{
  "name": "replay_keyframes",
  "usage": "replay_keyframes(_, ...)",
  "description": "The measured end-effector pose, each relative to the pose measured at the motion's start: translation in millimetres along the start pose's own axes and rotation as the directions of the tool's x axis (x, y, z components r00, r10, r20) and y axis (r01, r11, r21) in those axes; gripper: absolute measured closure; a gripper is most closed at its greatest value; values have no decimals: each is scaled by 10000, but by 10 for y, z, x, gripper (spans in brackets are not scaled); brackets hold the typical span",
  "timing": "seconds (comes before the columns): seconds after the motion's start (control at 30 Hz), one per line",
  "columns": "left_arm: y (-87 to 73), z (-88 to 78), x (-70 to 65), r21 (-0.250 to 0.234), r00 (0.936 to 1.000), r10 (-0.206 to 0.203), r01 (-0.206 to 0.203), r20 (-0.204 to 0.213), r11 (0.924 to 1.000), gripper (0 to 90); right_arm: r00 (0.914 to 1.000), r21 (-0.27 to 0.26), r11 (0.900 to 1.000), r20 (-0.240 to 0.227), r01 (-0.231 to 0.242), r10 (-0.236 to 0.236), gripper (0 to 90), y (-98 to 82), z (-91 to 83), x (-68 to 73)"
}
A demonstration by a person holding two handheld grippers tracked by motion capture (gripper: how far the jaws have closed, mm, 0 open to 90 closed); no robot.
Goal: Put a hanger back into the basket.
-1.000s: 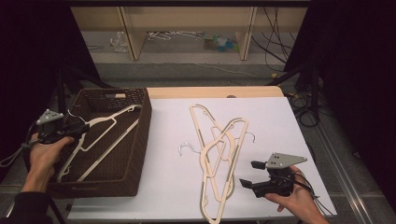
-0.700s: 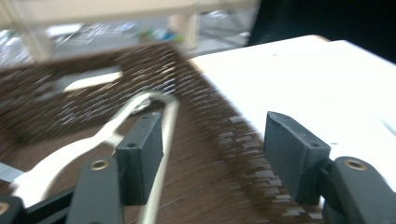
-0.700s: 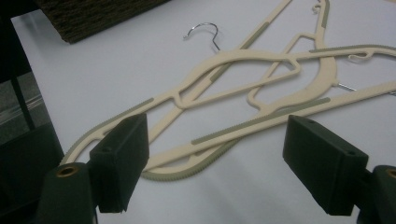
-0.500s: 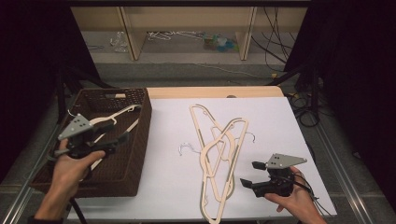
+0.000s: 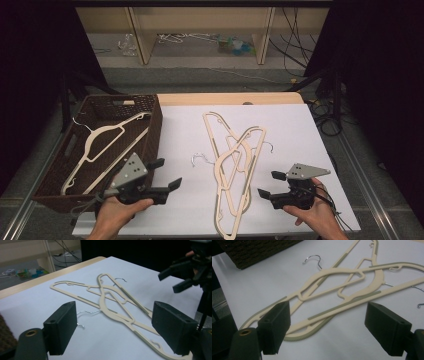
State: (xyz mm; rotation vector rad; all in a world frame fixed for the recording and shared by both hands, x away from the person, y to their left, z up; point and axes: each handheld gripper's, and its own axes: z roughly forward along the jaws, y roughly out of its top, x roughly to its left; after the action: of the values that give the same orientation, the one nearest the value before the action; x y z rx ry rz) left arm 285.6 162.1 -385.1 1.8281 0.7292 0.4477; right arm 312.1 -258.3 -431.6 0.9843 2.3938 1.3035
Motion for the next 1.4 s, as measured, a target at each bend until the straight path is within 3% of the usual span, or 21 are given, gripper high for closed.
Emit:
replay_keyframes(0.1, -111, 45, -78, 59, 10000, -68, 68, 63, 10000, 193, 10000, -86, 10000, -93, -35, 34, 214, 8, 14, 7)
replay_keyframes(0.27, -296, 82, -163, 310, 9998, 190, -190, -18, 9993, 193, 9998, -91, 9999, -156, -100, 99, 198, 8, 23, 13)
replay_keyframes(0.37, -377, 89, -194, 180, 10000, 50, -51, 83, 9998, 193, 9999, -166, 9998, -97, -145, 143, 178, 6, 20, 11)
replay_keyframes(0.4, -408, 91, -201, 191, 9996, 274, -274, -15, 9994, 193, 9999, -179, 9997, -97, -134, 133, 171, 6, 21, 10)
replay_keyframes(0.57, -496, 121, -216, 256, 9992, 377, -374, -106, 9990, 192, 9990, -97, 9998, 393, -194, 198, 163, 7, 51, 15)
replay_keyframes(0.67, -518, 136, -218, 310, 9994, 307, -303, -139, 9991, 192, 9982, 75, 9998, 576, -195, 190, 163, 20, 97, 40)
replay_keyframes(0.77, -531, 141, -209, 341, 9991, 389, -383, -175, 9987, 192, 9979, 471, 9983, 569, -329, 302, 171, 38, 191, 80)
replay_keyframes(0.87, -534, 145, -202, 318, 9991, 387, -380, -200, 9988, 192, 9959, 1068, 9937, 863, -345, 253, 201, 65, 336, 95)
replay_keyframes(0.93, -539, 151, -205, 323, 9992, 360, -355, -159, 9988, 192, 9920, 1462, 9874, 1192, -599, 425, 208, 68, 420, 82)
replay_keyframes(1.07, -546, 163, -213, 425, 9990, 428, -423, -99, 9982, 192, 9804, 1706, 9758, 1642, -1365, 1085, 224, 123, 580, 17)
replay_keyframes(1.13, -546, 165, -219, 416, 9986, 523, -520, -52, 9978, 192, 9748, 1861, 9721, 1969, -1425, 1052, 229, 151, 690, -52)
replay_keyframes(1.17, -549, 166, -227, 413, 9989, 469, -468, -22, 9980, 192, 9671, 2063, 9649, 2272, -1625, 1143, 237, 173, 782, -130)
replay_keyframes(1.23, -550, 165, -232, 416, 9991, 434, -434, 20, 9982, 192, 9627, 2064, 9626, 2404, -1757, 1242, 238, 180, 828, -166)
replay_keyframes(1.27, -547, 164, -226, 414, 9985, 553, -554, 55, 9976, 192, 9629, 1971, 9681, 2494, -1549, 1033, 238, 183, 878, -229)
replay_keyframes(1.3, -551, 163, -231, 435, 9988, 482, -484, 52, 9979, 192, 9574, 2014, 9622, 2585, -1834, 1284, 248, 198, 931, -257)
replay_keyframes(1.33, -551, 163, -231, 435, 9988, 482, -484, 52, 9979, 192, 9574, 2014, 9622, 2585, -1834, 1284, 248, 198, 931, -257)
replay_keyframes(1.37, -552, 162, -231, 442, 9988, 493, -495, 41, 9978, 192, 9502, 2159, 9541, 2761, -2078, 1444, 249, 213, 960, -254)
replay_keyframes(1.4, -551, 162, -232, 448, 9987, 506, -506, 20, 9977, 192, 9502, 2159, 9541, 2761, -2078, 1444, 249, 213, 960, -254)
